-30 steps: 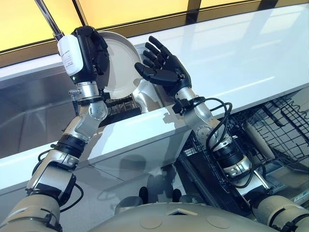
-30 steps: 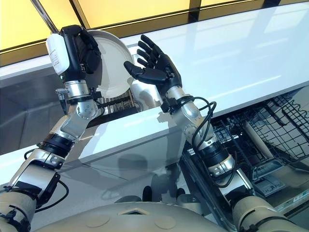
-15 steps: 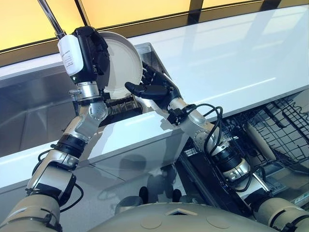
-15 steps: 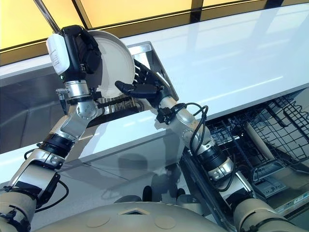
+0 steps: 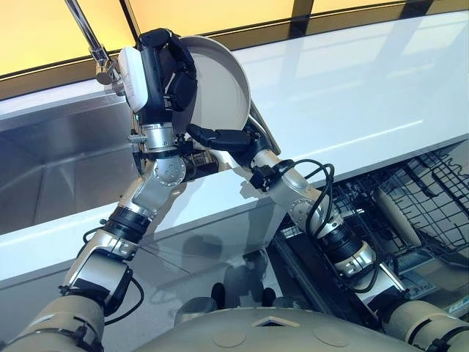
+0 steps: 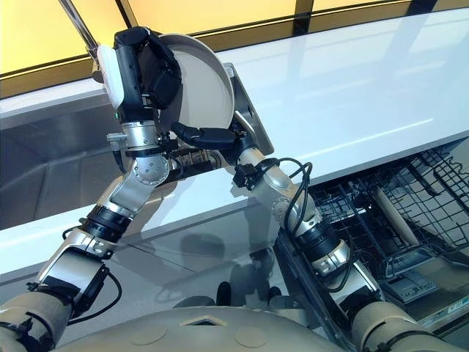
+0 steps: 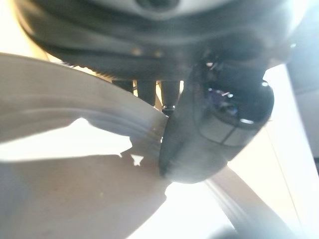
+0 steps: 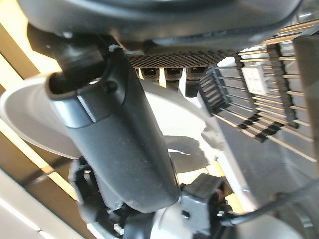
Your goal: Pick up plates and place into dishwasher.
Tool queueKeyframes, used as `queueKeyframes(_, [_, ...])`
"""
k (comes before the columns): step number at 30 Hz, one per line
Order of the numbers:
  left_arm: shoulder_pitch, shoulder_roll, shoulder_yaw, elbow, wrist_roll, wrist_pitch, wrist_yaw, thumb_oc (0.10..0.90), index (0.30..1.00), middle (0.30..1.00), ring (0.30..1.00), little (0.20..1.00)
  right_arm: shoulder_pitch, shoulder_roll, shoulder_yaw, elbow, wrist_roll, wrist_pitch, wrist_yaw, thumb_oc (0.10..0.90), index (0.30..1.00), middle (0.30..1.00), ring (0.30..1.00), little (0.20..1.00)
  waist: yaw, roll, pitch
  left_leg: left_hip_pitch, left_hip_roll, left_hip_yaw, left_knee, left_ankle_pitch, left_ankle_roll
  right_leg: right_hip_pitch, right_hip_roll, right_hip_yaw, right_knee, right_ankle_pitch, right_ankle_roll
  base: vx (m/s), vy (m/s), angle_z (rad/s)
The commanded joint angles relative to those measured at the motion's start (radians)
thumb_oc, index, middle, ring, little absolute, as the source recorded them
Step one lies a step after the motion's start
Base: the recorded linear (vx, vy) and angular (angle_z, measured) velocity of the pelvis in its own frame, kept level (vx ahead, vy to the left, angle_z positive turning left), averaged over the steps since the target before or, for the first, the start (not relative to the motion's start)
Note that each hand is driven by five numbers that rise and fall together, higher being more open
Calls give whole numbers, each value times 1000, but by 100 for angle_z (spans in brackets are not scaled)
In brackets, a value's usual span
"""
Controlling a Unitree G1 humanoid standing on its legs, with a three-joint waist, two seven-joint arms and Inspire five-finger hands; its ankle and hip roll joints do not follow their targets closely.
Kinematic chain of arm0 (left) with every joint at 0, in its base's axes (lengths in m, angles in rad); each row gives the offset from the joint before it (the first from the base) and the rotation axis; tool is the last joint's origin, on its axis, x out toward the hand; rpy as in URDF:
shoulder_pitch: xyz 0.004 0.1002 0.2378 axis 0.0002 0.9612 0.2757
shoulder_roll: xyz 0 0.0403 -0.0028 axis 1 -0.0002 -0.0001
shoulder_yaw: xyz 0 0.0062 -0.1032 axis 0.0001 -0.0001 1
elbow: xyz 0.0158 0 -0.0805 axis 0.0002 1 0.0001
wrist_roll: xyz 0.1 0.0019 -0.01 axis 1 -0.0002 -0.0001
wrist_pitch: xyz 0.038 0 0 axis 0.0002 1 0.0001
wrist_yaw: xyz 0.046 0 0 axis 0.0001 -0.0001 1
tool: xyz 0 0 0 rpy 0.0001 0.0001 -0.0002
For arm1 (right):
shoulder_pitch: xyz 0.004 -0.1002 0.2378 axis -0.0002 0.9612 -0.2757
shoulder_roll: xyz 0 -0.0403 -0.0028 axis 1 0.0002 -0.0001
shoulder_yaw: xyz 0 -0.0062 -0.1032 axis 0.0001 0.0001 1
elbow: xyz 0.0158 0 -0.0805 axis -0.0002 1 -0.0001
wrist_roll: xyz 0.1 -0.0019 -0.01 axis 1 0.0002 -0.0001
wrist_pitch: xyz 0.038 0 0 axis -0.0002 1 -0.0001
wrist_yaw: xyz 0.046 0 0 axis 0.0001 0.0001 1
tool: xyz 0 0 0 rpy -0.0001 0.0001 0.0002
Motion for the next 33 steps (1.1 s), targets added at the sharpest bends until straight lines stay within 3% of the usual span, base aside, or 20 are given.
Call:
queueKeyframes(1, [-10, -15, -1, -51, -17, -82, -30, 100, 300, 300, 300, 200, -36, 78, -66, -107, 13, -134, 13, 800, 900, 900, 900, 900, 31, 21, -97, 37, -20, 54, 21, -147, 5, -18, 48, -18, 92, -158, 3, 0, 0, 0])
queueKeyframes(7, [59, -35, 3, -66, -26, -79, -64, 100, 300, 300, 300, 200, -3, 66, -79, -121, -6, -166, 22, 800, 900, 900, 900, 900, 32, 19, -95, 40, -19, 63, 20, -147, 8, -18, 48, -14, 90, -154, 6, 0, 0, 0])
queueKeyframes(8, [68, -36, 3, -66, -24, -74, -67, 100, 300, 300, 300, 200, 3, 62, -83, -122, -15, -182, 26, 696, 811, 811, 811, 796, 32, 19, -94, 42, -19, 64, 21, -148, 9, -18, 48, -14, 90, -154, 7, 12, 1, -4])
queueKeyframes(9, [72, -35, 4, -67, -28, -68, -71, 100, 300, 300, 300, 200, 5, 60, -87, -119, -26, -202, 27, 490, 634, 634, 634, 590, 33, 19, -94, 42, -19, 65, 21, -149, 10, -18, 47, -15, 92, -154, 8, 10, -3, -4])
queueKeyframes(10, [78, -34, 4, -68, -22, -62, -73, 100, 300, 300, 300, 200, 7, 58, -90, -122, -42, -217, 25, 185, 373, 373, 373, 285, 33, 19, -94, 42, -19, 65, 21, -149, 10, -19, 47, -16, 92, -154, 8, 0, 0, 0])
queueKeyframes(11, [87, -32, 6, -67, -17, -51, -77, 100, 300, 300, 300, 200, 8, 52, -97, -129, -58, -233, 22, 100, 300, 300, 300, 200, 33, 18, -92, 41, -19, 65, 24, -150, 10, -20, 47, -16, 94, -154, 8, 0, 0, 0])
queueKeyframes(17, [127, -15, 32, -50, -26, -55, -83, 100, 300, 300, 300, 200, 17, 29, -115, -152, -109, -262, 44, 100, 300, 300, 300, 200, 35, 18, -91, 41, -21, 67, 31, -154, 11, -24, 46, -17, 103, -156, 9, 0, 0, 0])
queueKeyframes(22, [145, -23, 45, -49, -142, -117, -166, 100, 300, 300, 300, 200, 21, 20, -120, -158, -122, -273, 37, 100, 300, 300, 300, 200, 36, 19, -89, 44, -21, 64, 33, -155, 11, -21, 48, -14, 107, -158, 6, 0, 0, 0])
queueKeyframes(23, [151, -34, 46, -55, -242, -139, -248, 355, 519, 519, 519, 455, 20, 21, -125, -160, -124, -275, 31, 100, 300, 300, 300, 200, 37, 19, -90, 45, -20, 63, 33, -156, 11, -20, 48, -15, 106, -158, 6, 0, 0, 0])
queueKeyframes(24, [159, -49, 46, -61, -371, -151, -332, 740, 848, 848, 848, 840, 19, 20, -128, -163, -127, -275, 26, 100, 300, 300, 300, 200, 38, 19, -90, 46, -20, 62, 32, -156, 11, -20, 48, -15, 106, -158, 5, 0, 0, 0])
queueKeyframes(25, [168, -70, 46, -67, -471, -151, -402, 800, 900, 900, 900, 900, 17, 19, -131, -165, -132, -278, 22, 100, 300, 300, 300, 200, 38, 20, -91, 46, -20, 61, 31, -156, 11, -19, 49, -14, 105, -159, 5, 0, 0, 0])
queueKeyframes(27, [193, -117, 51, -90, -710, -151, -586, 800, 900, 900, 900, 900, 3, 11, -150, -183, -140, -265, 7, 100, 300, 300, 300, 200, 37, 21, -91, 48, -18, 61, 27, -157, 11, -20, 50, -12, 105, -161, 5, 0, 0, 0])
queueKeyframes(31, [190, -130, 63, -143, -854, -137, -687, 800, 900, 900, 900, 900, -40, -19, -188, -195, -154, -254, -19, 100, 300, 300, 300, 200, 34, 23, -93, 52, -14, 61, 20, -155, 8, -19, 52, -12, 105, -161, 5, 0, 0, 0])
queueKeyframes(33, [154, -99, 85, -180, -886, -126, -700, 800, 900, 900, 900, 900, -88, -55, -228, -196, -194, -267, -49, 100, 300, 300, 300, 200, 34, 21, -97, 52, -14, 58, 16, -153, 7, -18, 52, -14, 103, -161, 5, 0, 0, 0])
